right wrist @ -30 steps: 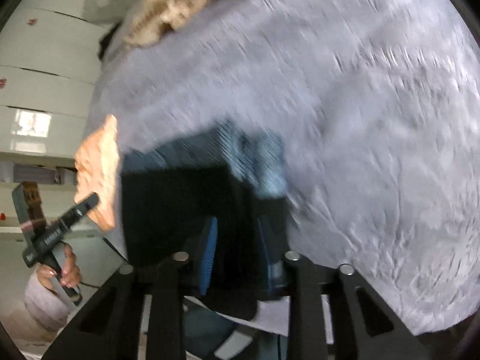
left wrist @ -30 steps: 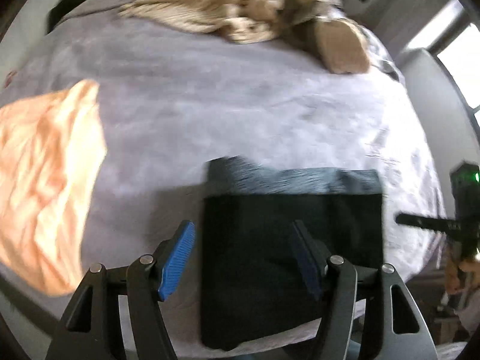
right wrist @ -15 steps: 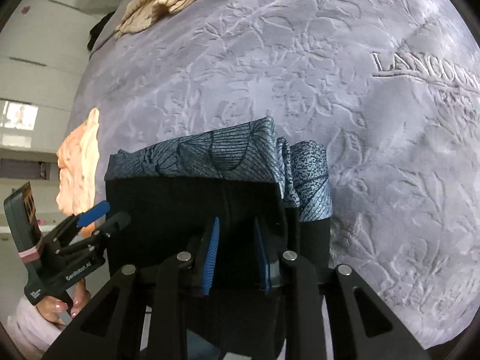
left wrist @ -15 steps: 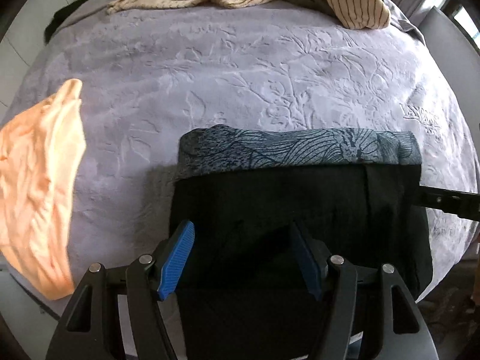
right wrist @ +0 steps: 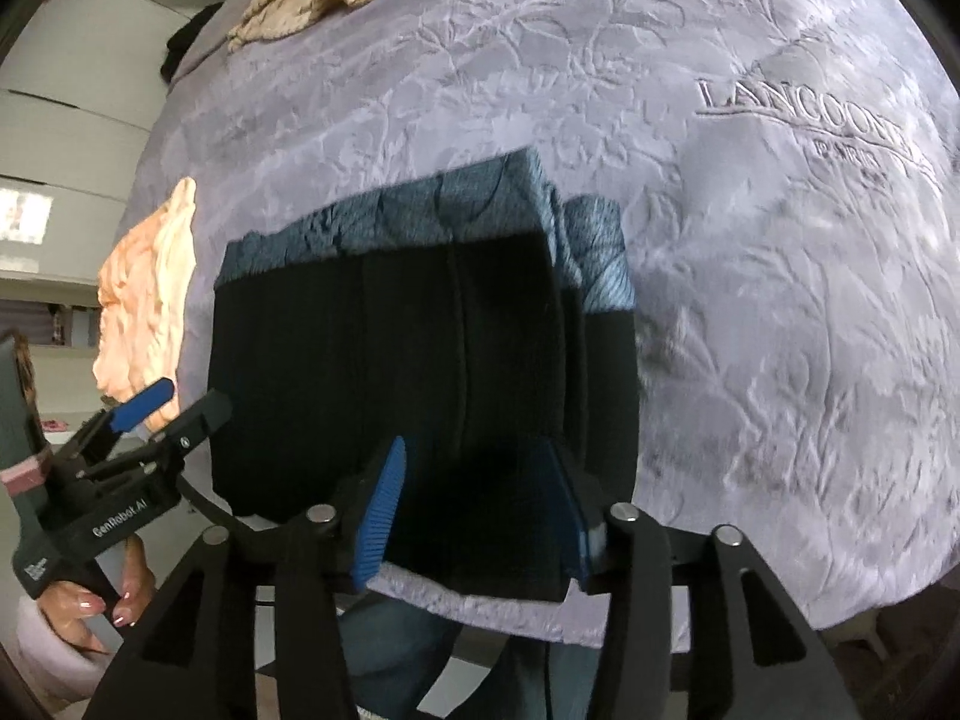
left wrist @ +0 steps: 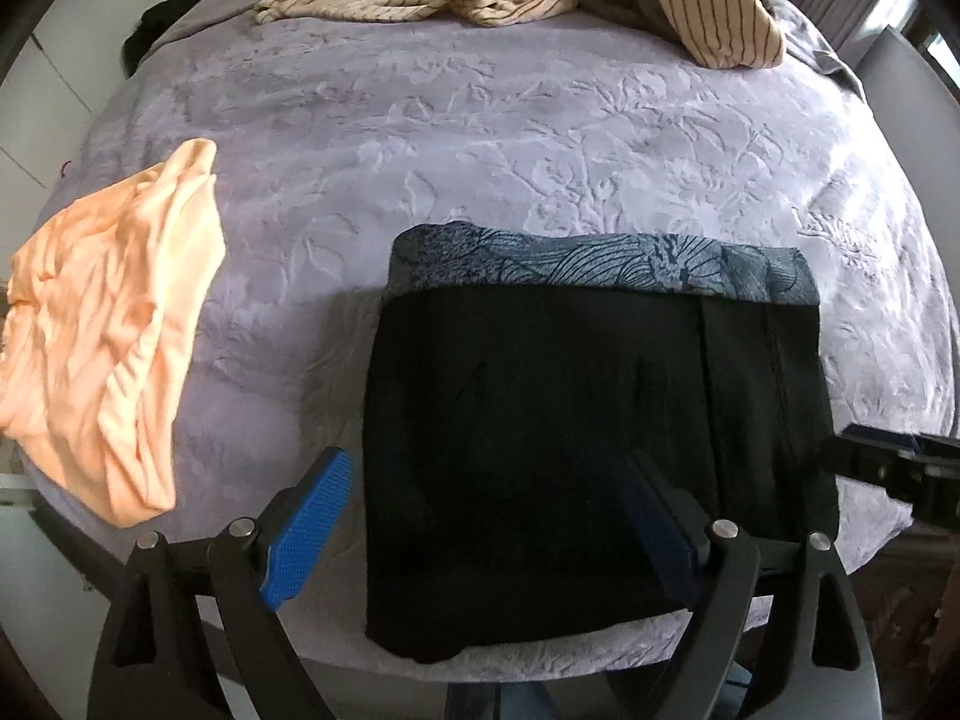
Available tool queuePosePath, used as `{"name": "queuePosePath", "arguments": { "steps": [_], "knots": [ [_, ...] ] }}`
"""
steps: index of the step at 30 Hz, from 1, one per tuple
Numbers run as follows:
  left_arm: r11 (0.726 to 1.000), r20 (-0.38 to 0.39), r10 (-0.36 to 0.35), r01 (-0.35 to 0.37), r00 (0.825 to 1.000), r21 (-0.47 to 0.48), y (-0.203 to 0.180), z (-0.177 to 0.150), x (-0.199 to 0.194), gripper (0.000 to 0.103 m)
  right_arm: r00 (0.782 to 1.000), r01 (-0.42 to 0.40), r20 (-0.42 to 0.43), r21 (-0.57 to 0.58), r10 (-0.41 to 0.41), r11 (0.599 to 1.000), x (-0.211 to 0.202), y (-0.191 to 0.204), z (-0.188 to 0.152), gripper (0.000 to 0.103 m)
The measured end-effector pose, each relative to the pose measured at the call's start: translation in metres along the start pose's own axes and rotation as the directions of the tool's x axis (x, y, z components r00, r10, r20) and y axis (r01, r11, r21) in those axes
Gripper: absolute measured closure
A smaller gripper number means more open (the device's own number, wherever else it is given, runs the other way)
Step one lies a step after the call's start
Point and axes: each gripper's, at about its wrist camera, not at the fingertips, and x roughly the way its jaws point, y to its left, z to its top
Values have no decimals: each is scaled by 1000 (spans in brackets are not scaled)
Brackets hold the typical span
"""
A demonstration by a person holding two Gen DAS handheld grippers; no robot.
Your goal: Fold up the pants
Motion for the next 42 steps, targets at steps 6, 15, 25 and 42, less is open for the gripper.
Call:
{"name": "queuePosePath", "arguments": {
  "steps": [6, 15, 25, 42],
  "knots": [
    [1000, -17, 19, -19, 1000, 23, -8, -8, 1, 0, 997, 75, 23, -54, -74, 996, -4, 21, -12, 26],
    [999, 9, 21, -21, 1000, 38, -10, -12, -6, 0, 973, 211, 112, -86, -201, 974, -11, 32, -17, 10],
    [999, -9, 29, -29, 1000, 16, -1, -14, -3, 0, 974, 211, 105, -66, -203, 975, -9, 33, -15, 0],
    [999, -16, 35, -35, 999, 12, 1, -17, -3, 0, 966, 255, 60, -41, -253, 966, 0, 31, -15, 0]
  ]
}}
